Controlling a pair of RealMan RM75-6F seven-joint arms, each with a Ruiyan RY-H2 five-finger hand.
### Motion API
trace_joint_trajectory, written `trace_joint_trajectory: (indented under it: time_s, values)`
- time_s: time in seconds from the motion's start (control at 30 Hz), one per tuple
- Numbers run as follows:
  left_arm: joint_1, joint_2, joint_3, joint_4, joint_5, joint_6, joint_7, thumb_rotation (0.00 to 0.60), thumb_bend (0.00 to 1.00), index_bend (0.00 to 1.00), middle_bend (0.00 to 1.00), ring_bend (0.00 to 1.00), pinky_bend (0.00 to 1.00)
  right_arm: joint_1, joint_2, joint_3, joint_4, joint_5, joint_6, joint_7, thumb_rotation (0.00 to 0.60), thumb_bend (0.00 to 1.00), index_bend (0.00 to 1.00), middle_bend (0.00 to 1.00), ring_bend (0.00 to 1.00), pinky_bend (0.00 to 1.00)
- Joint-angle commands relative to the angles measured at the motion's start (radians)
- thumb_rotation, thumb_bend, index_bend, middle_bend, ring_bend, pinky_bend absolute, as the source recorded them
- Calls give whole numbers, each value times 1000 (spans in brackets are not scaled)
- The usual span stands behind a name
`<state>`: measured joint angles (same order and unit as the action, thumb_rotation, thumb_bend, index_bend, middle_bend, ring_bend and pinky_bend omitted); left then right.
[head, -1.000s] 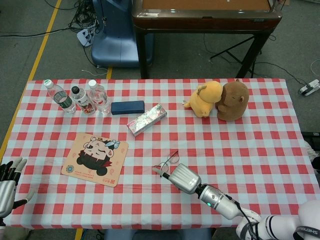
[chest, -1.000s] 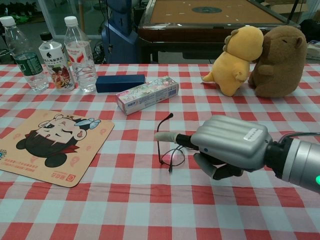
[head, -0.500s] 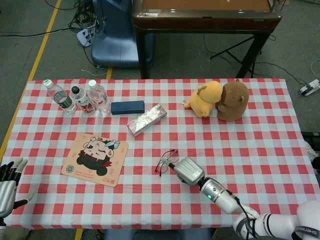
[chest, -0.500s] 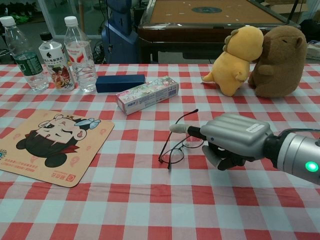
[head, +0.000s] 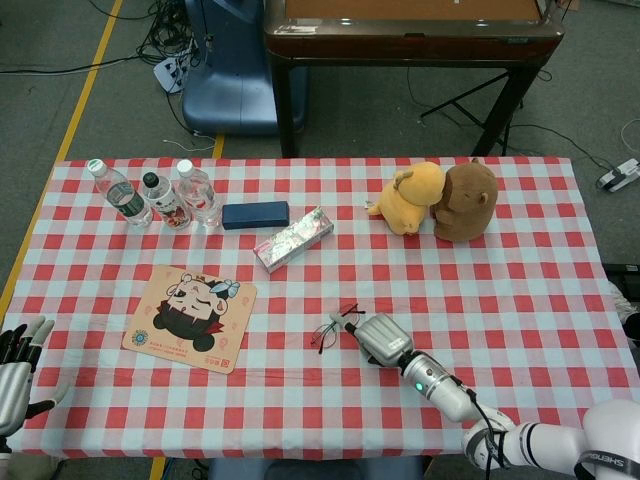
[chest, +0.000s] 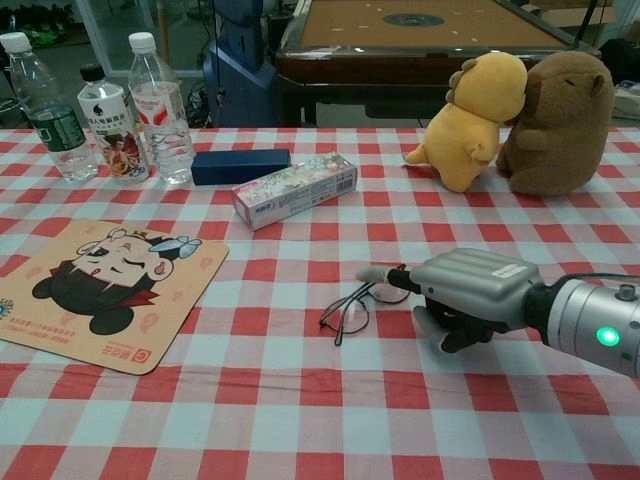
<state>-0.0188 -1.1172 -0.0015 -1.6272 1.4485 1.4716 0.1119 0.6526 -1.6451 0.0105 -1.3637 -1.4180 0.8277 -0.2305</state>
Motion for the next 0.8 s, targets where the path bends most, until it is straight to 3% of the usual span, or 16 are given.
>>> trace_joint_trajectory:
  time_s: [0.03,0.23,0.43,0.8]
  values:
    - [0,-1,1,0,1,0,0,600,254,0,0,0,0,0,-3,-3,4,3,-3,2,600,757,0,1000,1000,968]
    - [1,-1,0,1,0,0,-2,600,254,0,0,0,0,2,-10,-8,15,13,-11,3,600,757,0,1000,1000,969]
    - [2,0,0,2,0,2,-4,600,254,0,0,0,0,-12,18,-7,-21,-29,55,36,600,757,0,1000,1000,968]
    - [-6,4,-12,2,-2,0,-5,600,254,0,0,0,0,-127,241,-11,-189,-86,307,-35,600,726,0,990,1000,968]
